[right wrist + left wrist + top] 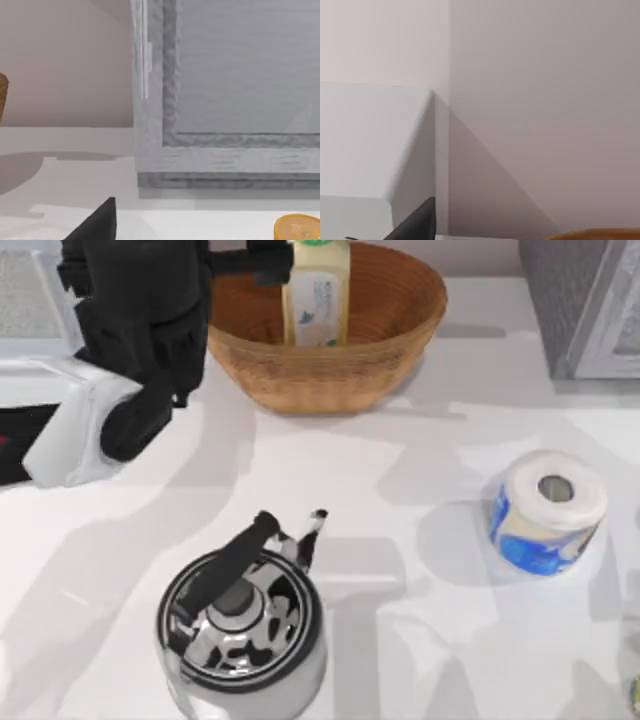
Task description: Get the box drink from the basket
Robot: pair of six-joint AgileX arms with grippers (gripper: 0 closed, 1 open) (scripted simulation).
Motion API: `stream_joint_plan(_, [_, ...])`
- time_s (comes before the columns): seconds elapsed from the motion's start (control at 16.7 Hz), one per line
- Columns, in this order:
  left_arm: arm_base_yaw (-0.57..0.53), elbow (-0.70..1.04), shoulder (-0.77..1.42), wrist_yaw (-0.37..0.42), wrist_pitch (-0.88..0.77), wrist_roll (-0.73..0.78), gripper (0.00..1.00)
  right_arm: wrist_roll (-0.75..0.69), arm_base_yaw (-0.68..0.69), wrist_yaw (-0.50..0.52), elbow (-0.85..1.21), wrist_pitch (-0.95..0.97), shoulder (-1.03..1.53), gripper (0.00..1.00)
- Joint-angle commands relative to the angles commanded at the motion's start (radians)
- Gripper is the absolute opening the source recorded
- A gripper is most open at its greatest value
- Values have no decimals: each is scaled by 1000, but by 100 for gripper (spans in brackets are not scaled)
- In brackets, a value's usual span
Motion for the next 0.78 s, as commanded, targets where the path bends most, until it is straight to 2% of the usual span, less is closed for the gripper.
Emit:
stream_joint_plan(0.36, [-124, 217, 401, -104, 134, -5, 100, 0, 0, 0, 0, 0, 0, 100])
stream_joint_plan(0.78, [-157, 252, 485, -125, 163, -6, 100, 0, 0, 0, 0, 0, 0, 100])
